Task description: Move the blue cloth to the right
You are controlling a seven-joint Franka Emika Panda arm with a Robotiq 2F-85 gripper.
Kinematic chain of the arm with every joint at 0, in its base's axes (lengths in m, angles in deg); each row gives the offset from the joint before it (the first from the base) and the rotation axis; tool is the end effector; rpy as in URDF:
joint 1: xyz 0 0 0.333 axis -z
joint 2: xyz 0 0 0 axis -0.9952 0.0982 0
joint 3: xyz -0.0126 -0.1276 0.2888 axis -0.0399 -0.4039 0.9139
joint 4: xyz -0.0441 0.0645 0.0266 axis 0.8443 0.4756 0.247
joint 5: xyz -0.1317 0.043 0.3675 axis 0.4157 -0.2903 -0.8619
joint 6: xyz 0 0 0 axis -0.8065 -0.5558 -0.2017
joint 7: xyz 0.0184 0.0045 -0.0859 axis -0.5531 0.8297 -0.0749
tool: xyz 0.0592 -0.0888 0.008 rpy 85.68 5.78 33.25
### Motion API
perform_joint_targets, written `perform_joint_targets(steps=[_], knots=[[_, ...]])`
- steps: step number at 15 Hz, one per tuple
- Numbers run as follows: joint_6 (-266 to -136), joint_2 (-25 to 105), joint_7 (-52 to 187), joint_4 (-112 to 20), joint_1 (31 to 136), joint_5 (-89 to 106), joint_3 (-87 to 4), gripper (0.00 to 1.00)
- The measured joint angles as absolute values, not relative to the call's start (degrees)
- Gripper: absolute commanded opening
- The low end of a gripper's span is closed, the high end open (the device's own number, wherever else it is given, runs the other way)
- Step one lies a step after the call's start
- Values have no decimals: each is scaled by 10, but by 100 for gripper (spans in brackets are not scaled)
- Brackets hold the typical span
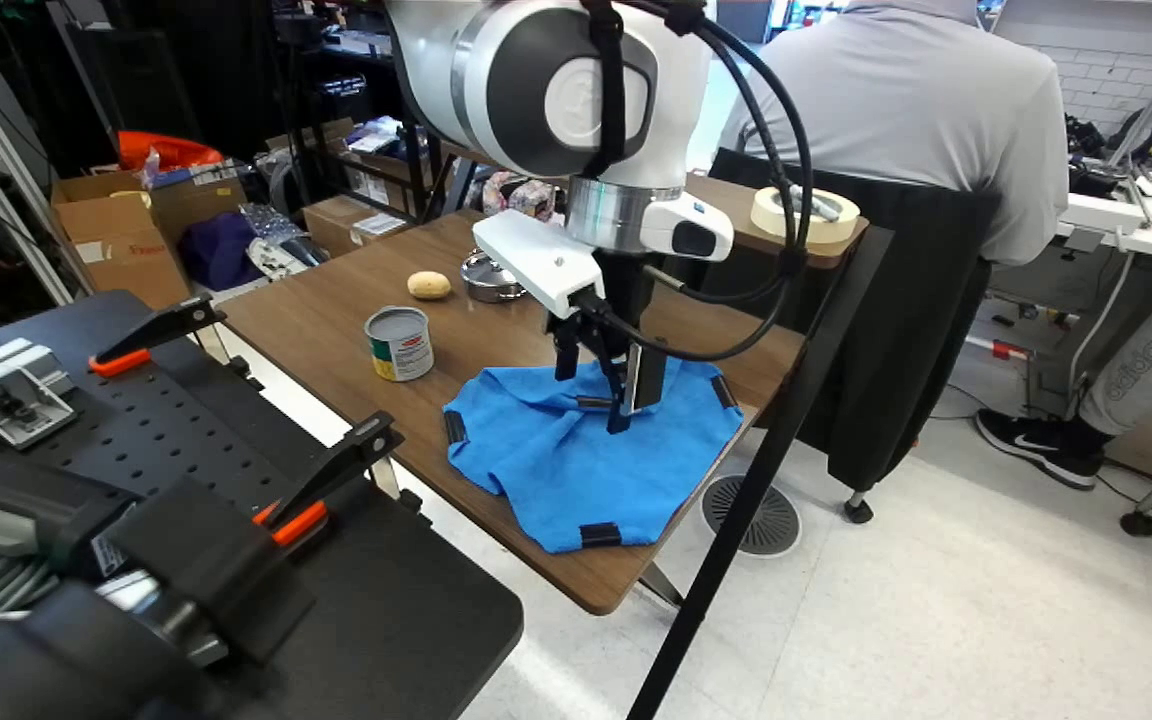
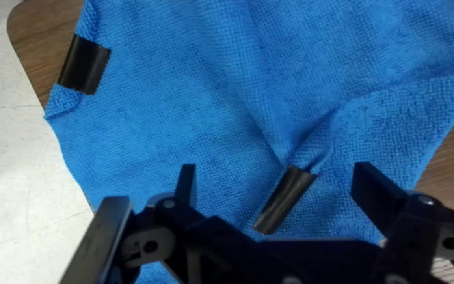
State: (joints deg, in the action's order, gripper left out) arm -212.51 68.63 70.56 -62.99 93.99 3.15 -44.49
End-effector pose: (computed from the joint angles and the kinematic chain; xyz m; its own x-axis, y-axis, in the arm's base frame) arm 0.5704 -0.1724 0.0747 0.9357 -0.3295 -0.1263 -0.3229 -0.9438 0.0707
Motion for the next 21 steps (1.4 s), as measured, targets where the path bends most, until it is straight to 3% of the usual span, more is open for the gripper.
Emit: perform_joint_targets(steps=[12,21], knots=[[-2124,764,662,-528,915,32,-429,100],[-2123,749,662,-525,921,31,-428,100]])
